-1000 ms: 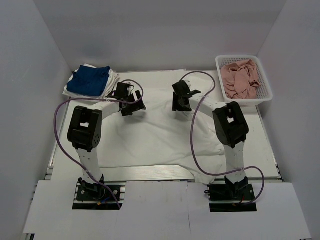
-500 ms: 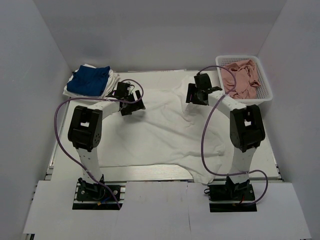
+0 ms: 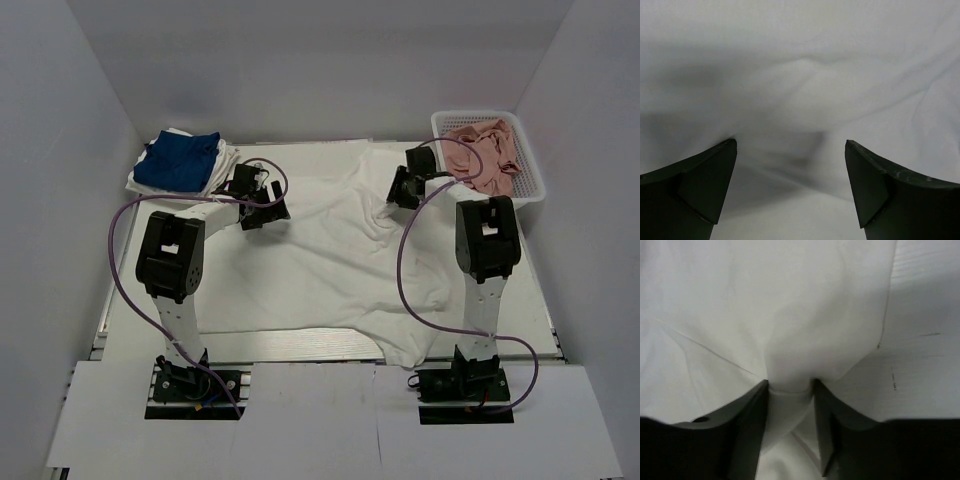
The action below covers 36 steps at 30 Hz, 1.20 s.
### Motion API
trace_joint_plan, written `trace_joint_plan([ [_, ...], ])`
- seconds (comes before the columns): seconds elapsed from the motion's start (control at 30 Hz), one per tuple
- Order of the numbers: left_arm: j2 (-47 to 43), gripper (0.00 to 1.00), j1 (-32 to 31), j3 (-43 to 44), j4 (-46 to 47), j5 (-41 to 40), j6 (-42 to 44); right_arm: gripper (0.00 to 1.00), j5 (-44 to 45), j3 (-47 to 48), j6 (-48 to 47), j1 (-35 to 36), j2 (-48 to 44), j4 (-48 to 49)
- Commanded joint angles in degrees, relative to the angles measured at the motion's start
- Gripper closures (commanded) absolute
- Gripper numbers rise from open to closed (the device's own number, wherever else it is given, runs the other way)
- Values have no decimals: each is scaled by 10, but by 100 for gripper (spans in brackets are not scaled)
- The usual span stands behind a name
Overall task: Fold and stack the t-shirts
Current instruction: Flatten out the tshirt
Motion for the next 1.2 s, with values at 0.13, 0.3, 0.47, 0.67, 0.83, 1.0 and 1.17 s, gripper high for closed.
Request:
trace_joint_plan([
  [0.13,34,0,8,-12,-36,-37,16,100,20,36,-44,-10,28,54],
  [0.3,34,0,8,-12,-36,-44,16,100,132,81,-101,-2,-13,45],
  [0.47,34,0,8,-12,-29,-49,21,100,202,129,-173,13,-23,44],
  [0.67,46,0,8,-7,-36,-60,21,98,269,310,-213,15,123,-71],
  [0.83,46,0,8,0,-43,-65,21,48,269,350,-217,21,105,-107],
  [1.0,41,0,8,0,-37,-65,21,15,101,113,-194,25,-48,13],
  [1.17,29,0,8,0,-24,-54,21,10,49,-45,-119,17,-160,71],
])
